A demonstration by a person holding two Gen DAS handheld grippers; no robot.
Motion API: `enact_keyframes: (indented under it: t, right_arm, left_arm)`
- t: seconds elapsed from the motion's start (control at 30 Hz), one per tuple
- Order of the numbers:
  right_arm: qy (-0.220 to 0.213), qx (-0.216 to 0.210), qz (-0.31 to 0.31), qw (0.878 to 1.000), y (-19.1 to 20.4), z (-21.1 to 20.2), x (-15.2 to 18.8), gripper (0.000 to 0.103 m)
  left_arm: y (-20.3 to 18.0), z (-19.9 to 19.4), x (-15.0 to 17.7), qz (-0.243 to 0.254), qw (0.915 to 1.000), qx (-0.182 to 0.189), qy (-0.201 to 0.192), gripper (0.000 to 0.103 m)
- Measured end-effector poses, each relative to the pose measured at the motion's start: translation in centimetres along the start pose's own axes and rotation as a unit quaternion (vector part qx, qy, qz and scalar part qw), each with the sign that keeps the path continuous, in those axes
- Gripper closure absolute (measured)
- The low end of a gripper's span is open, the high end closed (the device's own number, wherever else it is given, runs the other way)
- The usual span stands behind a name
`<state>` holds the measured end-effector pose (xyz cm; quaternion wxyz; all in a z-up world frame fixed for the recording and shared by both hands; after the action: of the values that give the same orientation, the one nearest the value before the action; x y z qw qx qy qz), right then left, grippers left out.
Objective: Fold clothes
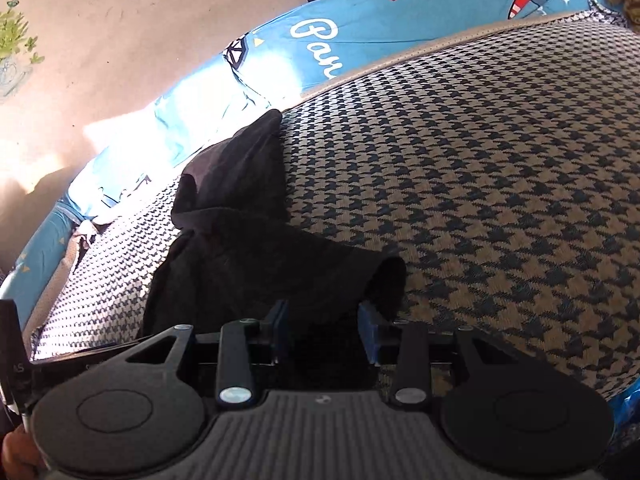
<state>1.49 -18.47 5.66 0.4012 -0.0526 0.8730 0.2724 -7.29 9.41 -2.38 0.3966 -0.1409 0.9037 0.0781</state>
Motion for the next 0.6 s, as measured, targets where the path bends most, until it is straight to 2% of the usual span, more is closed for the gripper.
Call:
enact_keyframes:
  t: [0.3,0.53,0.6]
  right_arm:
    - [0.008,-0.02,-0.045,0.999,1.7,1.0,0.9,0.066]
    - [0.0,-0.019,-0.052,0.998,1.9,1.7,0.9,0.092]
    - [-0.008,-0.02,-0.062,0.998,2.2,1.5,0.8,0.096]
  left_arm:
    - [-0.6,-0.5,0.4,-0.006,1.0,-0.007,-0.002,0.0]
    - [-0.7,-0.5,0.3,-0.004,0.9999,-0.008,-0.005,0.0]
    - [-0.7,-0.5,0.3,-0.005,0.9999,-0.008,-0.006,0.0]
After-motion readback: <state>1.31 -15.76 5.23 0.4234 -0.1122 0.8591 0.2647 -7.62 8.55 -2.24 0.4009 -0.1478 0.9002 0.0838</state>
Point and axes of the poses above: each gripper's, at about its wrist camera, not at the fingertips, and z roughly the way its jaws point, y to its left, x to its underside, the point moved 6 cm from there along z, roughly the way its jaws point, and after that the axes turned 9 degrees about -y, right-handed, at the moved point
